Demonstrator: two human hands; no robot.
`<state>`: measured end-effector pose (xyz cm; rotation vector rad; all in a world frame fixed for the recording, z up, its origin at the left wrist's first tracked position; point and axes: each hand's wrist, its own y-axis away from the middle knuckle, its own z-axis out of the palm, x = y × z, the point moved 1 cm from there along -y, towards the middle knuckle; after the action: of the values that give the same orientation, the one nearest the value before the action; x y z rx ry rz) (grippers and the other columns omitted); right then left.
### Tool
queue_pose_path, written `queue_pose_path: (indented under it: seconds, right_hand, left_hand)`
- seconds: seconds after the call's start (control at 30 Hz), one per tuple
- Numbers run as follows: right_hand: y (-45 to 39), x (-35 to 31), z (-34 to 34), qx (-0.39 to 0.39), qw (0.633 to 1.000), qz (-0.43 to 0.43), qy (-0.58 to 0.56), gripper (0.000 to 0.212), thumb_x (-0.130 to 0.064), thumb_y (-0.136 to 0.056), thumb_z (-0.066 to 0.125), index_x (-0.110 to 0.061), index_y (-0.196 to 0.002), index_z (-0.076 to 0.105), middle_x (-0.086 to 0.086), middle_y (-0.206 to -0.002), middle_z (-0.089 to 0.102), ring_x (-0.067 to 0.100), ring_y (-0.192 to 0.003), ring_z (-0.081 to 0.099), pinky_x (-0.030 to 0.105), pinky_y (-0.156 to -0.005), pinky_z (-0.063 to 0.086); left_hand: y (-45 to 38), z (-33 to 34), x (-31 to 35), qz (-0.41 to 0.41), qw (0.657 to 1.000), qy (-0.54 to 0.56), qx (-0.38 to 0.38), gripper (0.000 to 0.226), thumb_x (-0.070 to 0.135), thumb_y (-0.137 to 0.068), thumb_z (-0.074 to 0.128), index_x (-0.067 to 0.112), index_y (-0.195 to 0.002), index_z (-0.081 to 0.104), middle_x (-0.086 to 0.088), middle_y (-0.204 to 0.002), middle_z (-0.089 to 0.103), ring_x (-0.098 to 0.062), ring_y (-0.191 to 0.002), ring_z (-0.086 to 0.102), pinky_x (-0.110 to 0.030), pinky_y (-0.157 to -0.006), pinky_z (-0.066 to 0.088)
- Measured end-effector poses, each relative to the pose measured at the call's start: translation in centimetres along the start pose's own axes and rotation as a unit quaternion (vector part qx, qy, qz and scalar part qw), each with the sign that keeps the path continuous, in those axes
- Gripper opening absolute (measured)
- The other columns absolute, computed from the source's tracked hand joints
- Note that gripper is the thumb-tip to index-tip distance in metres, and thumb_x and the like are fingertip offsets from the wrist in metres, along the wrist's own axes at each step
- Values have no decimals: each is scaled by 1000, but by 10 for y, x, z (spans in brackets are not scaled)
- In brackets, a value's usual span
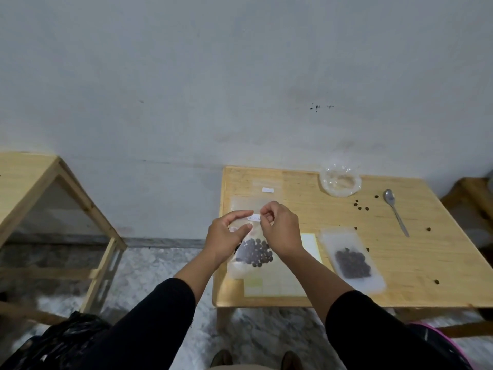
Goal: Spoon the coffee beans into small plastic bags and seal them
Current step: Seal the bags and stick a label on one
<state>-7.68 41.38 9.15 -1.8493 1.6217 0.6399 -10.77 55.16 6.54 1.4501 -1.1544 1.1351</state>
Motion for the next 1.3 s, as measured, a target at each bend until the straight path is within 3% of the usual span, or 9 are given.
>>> queue_pose_path:
  seconds: [0.07, 0.17, 0.27, 0.4, 0.6, 0.87, 1.1, 1.2, 1.3]
  right_hand:
    - [3, 0, -1, 24, 999, 1, -29, 9, -9, -85, 59, -13, -91, 63, -2, -96, 55, 11, -87, 52, 17, -77, 37]
    - [9, 0, -1, 54, 991, 35, -117, 11, -12, -83, 65, -21, -89, 68, -7, -112, 45, 6, -110, 45, 19, -93, 35]
    - [14, 0, 5, 27, 973, 93, -210, 9, -19, -81, 70, -28, -84, 71, -7, -119, 52, 4, -117, 46, 26, -100, 37]
    - [14, 5, 7, 36, 946, 147, -287, 12, -17, -79, 73, -29, -79, 73, 1, -98, 70, 15, -98, 63, 39, -96, 48]
    - [5, 14, 1, 35, 917, 216, -334, 12, -10, -74, 75, -22, -77, 75, -4, -84, 73, 16, -90, 67, 38, -92, 51]
    - [-29, 27, -1, 32, 938, 178, -295, 18, -11, -77, 71, -28, -71, 72, -7, -78, 72, 13, -81, 66, 33, -83, 54]
    - [-87, 49, -4, 18, 949, 186, -254, 13, -13, -81, 63, -23, -82, 70, -6, -88, 71, 10, -88, 64, 23, -80, 49]
    - [-109, 64, -2, 11, 950, 194, -243, 12, -15, -82, 60, -24, -84, 69, -6, -83, 69, 8, -77, 60, 17, -65, 44]
    - [-125, 83, 0, -13, 954, 177, -244, 11, -14, -83, 60, -22, -83, 68, -4, -76, 67, 8, -68, 57, 18, -62, 45]
  left_hand:
    - [-1, 0, 1, -8, 1000, 11, 11, 23, 24, -83, 70, 35, -102, 69, 9, -108, 69, -25, -90, 65, -28, -81, 50]
    - [-2, -1, 5, -4, 999, 28, 30, 18, 28, -85, 68, 33, -102, 70, 16, -106, 68, -6, -102, 62, -29, -97, 47]
    - [-4, 1, 7, -2, 999, 35, 39, 16, 28, -86, 66, 32, -100, 70, 19, -105, 67, 3, -105, 58, -24, -97, 45]
    - [-7, 8, 6, -9, 998, 45, 53, 14, 25, -84, 69, 33, -95, 71, 21, -100, 67, -2, -104, 60, -23, -92, 47]
    - [-13, 25, 5, -41, 996, 63, 43, 17, 16, -83, 69, 28, -94, 73, 15, -99, 69, -3, -99, 61, -22, -86, 50]
    - [-43, 37, 8, -58, 994, 57, 66, 7, 23, -82, 71, 27, -86, 73, 14, -91, 70, -3, -92, 62, -20, -81, 49]
    - [-91, 56, 8, -72, 993, 22, 86, 11, 22, -85, 66, 31, -86, 71, 18, -93, 68, 4, -93, 58, -12, -75, 42]
    - [-112, 67, 7, -87, 991, 20, 97, 13, 20, -87, 63, 30, -89, 72, 18, -91, 68, 6, -81, 59, -12, -70, 44]
    - [-136, 75, 0, -104, 985, 19, 135, 14, 20, -88, 62, 29, -91, 72, 9, -78, 69, -9, -63, 56, -19, -62, 47]
